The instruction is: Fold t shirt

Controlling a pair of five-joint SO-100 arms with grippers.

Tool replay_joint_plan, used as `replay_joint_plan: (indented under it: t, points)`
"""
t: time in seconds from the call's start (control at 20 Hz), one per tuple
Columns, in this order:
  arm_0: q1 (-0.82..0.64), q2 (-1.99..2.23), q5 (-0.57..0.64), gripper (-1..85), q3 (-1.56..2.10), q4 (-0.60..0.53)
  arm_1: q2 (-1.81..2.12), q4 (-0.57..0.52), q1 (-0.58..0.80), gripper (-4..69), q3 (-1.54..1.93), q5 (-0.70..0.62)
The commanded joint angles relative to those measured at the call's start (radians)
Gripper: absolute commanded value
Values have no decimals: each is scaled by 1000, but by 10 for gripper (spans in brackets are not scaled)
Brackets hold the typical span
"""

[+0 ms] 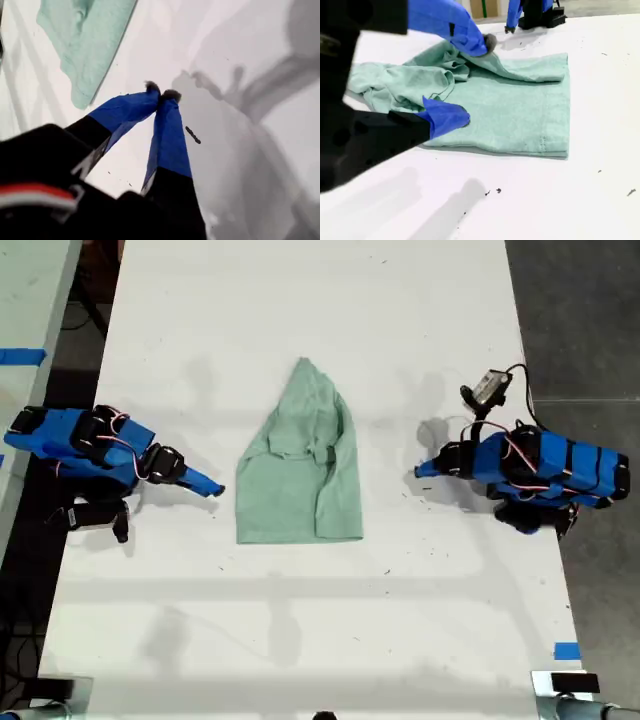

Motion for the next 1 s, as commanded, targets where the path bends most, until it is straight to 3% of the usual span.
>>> replay_joint_plan:
  t: [0.0, 0.95]
  points:
    - [14, 9, 6, 180, 0, 0, 14, 5, -3, 11, 57, 21]
    - [14, 9, 6, 180, 0, 0, 14, 11, -14, 11, 57, 43]
